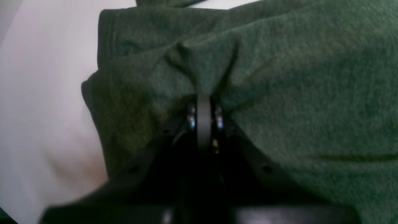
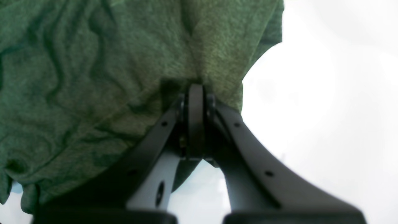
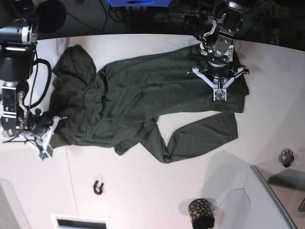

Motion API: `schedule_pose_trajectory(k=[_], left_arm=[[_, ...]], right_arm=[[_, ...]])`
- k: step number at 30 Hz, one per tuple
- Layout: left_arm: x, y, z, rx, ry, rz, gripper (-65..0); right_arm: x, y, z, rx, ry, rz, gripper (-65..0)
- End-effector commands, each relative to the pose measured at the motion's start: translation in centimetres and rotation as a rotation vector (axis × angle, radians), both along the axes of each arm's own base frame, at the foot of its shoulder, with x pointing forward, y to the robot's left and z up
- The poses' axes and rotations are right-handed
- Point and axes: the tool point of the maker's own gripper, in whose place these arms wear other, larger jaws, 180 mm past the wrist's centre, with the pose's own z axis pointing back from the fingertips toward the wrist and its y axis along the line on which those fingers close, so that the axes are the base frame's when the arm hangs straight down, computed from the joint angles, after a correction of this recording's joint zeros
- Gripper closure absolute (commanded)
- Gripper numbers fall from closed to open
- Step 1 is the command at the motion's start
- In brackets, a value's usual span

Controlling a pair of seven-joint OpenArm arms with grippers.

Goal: Layout the t-shirt on the table in an organized manner, then fold the t-shirt properly

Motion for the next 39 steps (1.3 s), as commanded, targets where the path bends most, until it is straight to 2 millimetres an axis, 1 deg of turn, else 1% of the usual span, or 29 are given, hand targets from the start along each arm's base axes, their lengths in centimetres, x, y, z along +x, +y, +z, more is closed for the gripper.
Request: schedule_pose_trajectory(k=[1,3,6,9,10,12,14,17,18,20,23,26,29,34,38,39], left_arm=[[0.5,0.4,0.7,0.013,-0.025,0.005,0.0],[0.5,0.4,0.7,0.013,-0.025,0.005,0.0],[0.5,0.4,0.7,0.013,-0.025,0.005,0.0],[0.5,0.4,0.7,0.013,-0.025,0.005,0.0],[0.5,0.4,0.7,0.014,-0.026,0.005,0.0],[0.5,0.4,0.7,0.014,-0.026,0.005,0.0],[0.6,0.4,0.8,0.013,-0.029,0.004,0.0],[0.6,0.4,0.8,0.013,-0.029,0.004,0.0],[0.6,0.4,0.8,0.012,-0.031,0.004,0.0],[0.7,0.3,0.9,0.012,-0.034,0.003,0.0],[0.7,0.3,0.9,0.011,-0.032,0.003,0.0],[0.7,0.2,0.9,0.010,-0.031,0.001,0.0],[0.7,0.3,0.9,0.010,-0.030,0.003,0.0],[0.7,0.4,0.9,0.014,-0.031,0.004,0.0],[0.8,0.4,0.9,0.014,-0.032,0.004,0.0],[0.8,0.5,1.0,0.014,-0.034,0.005,0.0]], right_arm=[[1.8,-0.6,2.2,-0.008,-0.076,-0.001,-0.2],[1.2,-0.7,2.8,-0.030,-0.086,0.008,-0.2],[0.4,-2.3,4.7,-0.063,-0.118,-0.039,-0.2],[-1.2,-4.1,6.6,-0.123,-0.128,-0.075,-0.2],[-2.0,-4.5,7.0,-0.141,-0.125,-0.084,-0.2],[-4.1,-5.6,8.0,-0.188,-0.124,-0.107,-0.2],[-6.0,-6.5,9.4,-0.234,-0.137,-0.126,-0.2],[-9.2,-6.5,10.3,-0.270,-0.128,-0.153,-0.2],[-10.3,-6.3,10.3,-0.279,-0.112,-0.157,-0.2],[-12.5,-5.6,9.3,-0.273,-0.065,-0.159,-0.2],[-15.2,-4.2,6.7,-0.227,0.018,-0.166,-0.2],[-17.3,-3.0,4.6,-0.188,0.091,-0.177,-0.2],[-19.6,-2.7,3.6,-0.186,0.147,-0.175,-0.2],[-22.3,-2.6,2.9,-0.198,0.204,-0.162,-0.2],[-23.2,-3.2,2.5,-0.208,0.229,-0.173,-0.2],[-23.5,-3.2,2.0,-0.201,0.246,-0.187,-0.2]])
